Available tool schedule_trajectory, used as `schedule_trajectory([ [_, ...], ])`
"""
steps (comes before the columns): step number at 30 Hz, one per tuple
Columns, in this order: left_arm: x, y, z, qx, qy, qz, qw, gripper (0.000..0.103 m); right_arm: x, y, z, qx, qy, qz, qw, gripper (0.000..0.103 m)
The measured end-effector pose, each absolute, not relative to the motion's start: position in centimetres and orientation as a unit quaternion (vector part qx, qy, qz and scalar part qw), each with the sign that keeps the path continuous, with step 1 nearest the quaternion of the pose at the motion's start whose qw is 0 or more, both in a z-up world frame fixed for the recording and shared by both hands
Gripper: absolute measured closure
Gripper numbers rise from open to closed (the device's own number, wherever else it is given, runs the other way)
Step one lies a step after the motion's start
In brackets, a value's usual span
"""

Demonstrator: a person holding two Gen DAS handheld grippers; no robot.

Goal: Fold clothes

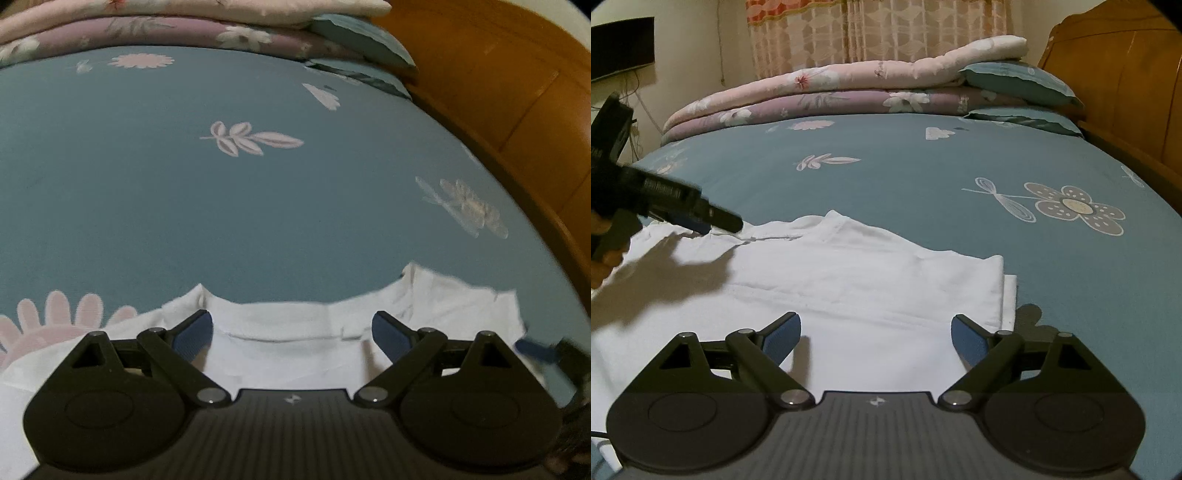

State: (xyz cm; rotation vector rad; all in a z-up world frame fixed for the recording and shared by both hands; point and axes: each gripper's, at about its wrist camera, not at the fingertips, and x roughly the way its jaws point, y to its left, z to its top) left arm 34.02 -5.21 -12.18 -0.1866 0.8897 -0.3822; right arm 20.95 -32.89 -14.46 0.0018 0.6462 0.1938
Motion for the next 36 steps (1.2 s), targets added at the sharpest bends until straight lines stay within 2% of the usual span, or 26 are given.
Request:
schedule_trajectory([
  [5, 32.5, -7.4, -12.2, -0.088, 0.442, -0.269, 0.851, 0.008, 20.8, -32.8, -14.4, 0.001, 0.317, 0.098, 0.943, 0.009],
  [8, 32.8, -8.7, -13.1, -0.048, 0.441, -0.265, 0.856, 0.008, 20.8, -32.6, -14.4, -0.002, 0.317, 0.100, 0.943, 0.006],
  [12, 35.4, -9.1, -13.2, -0.047, 0.436, -0.236, 0.867, 0.006, 20.7, -32.4, -14.3, -0.006, 0.317, 0.104, 0.943, 0.003],
  [21, 32.0, -6.6, -9.4, -0.042, 0.416, -0.202, 0.886, 0.006, 20.4, -32.1, -14.2, -0.011, 0.317, 0.110, 0.942, 0.001],
  [29, 33.5, -3.5, -12.5, -0.066, 0.449, -0.147, 0.879, 0.006, 20.4, -32.3, -14.1, -0.005, 0.316, 0.113, 0.942, 0.001],
  [36, 36.5, -4.1, -13.0, -0.046, 0.440, -0.117, 0.889, 0.005, 20.7, -32.4, -14.4, -0.002, 0.324, 0.110, 0.940, 0.001],
])
